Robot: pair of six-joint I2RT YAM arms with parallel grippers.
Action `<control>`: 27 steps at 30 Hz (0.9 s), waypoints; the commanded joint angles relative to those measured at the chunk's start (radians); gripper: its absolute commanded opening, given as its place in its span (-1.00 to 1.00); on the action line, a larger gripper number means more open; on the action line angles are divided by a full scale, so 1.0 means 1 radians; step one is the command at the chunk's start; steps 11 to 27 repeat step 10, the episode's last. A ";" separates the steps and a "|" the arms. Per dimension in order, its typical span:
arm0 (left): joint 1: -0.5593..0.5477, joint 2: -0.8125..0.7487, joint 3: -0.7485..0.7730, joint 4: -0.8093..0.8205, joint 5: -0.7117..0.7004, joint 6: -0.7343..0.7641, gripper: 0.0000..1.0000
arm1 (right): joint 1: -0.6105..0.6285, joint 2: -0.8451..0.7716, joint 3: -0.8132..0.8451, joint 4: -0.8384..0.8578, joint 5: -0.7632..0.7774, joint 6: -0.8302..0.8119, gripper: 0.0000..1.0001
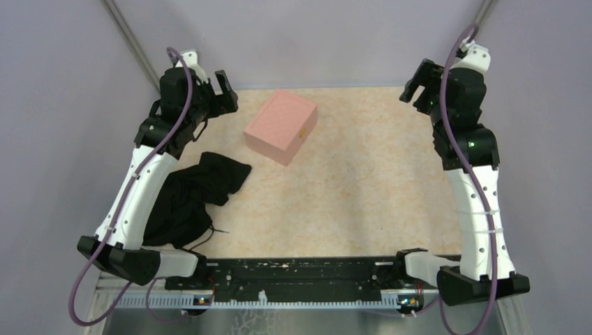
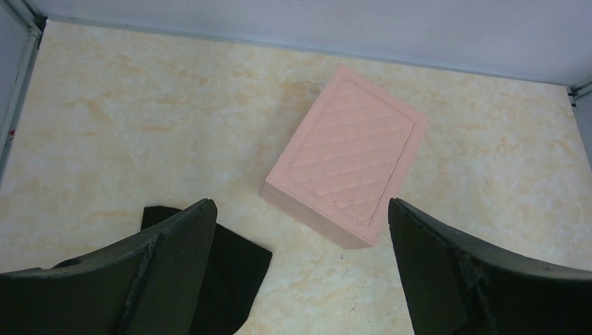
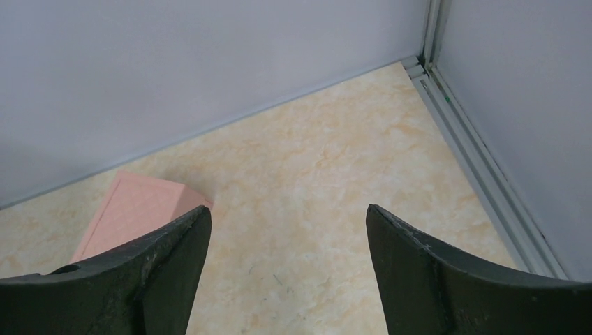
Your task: Organize the mixed jewelry
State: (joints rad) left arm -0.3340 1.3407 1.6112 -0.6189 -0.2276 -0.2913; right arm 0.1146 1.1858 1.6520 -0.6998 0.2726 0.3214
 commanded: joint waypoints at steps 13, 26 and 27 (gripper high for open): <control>0.009 -0.051 -0.039 0.128 -0.014 0.001 0.97 | -0.005 -0.039 -0.074 0.089 0.036 0.004 0.65; 0.009 -0.051 -0.039 0.128 -0.014 0.001 0.97 | -0.005 -0.039 -0.074 0.089 0.036 0.004 0.65; 0.009 -0.051 -0.039 0.128 -0.014 0.001 0.97 | -0.005 -0.039 -0.074 0.089 0.036 0.004 0.65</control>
